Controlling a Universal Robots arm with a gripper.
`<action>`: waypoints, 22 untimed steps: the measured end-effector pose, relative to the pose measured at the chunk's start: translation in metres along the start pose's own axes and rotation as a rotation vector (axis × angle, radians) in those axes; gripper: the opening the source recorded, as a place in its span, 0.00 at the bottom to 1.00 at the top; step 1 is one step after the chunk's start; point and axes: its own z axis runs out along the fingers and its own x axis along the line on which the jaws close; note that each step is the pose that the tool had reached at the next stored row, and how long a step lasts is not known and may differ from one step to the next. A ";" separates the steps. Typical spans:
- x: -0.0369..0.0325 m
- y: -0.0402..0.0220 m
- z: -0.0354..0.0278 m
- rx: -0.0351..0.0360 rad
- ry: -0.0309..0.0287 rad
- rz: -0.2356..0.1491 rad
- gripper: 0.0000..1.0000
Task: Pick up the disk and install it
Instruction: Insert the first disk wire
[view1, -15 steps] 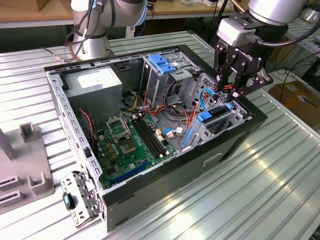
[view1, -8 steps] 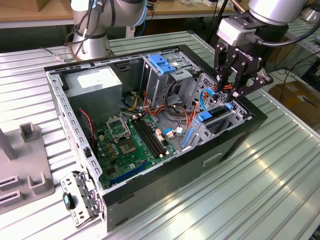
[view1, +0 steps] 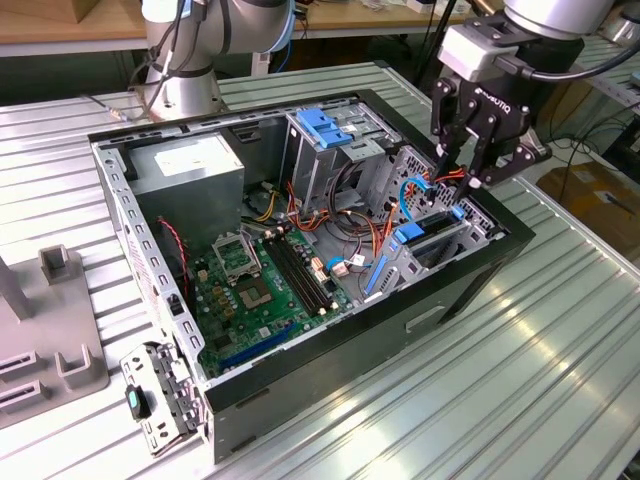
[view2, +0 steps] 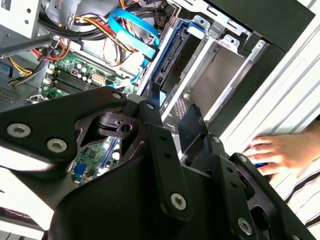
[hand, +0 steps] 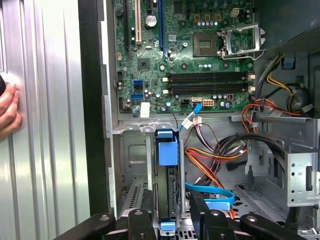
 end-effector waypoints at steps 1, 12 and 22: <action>0.0000 0.0000 -0.0010 0.0000 0.0000 0.000 0.43; -0.0004 -0.0001 -0.0032 0.0000 0.0010 0.000 0.43; -0.0109 -0.0011 -0.0035 0.0001 0.0020 0.000 0.43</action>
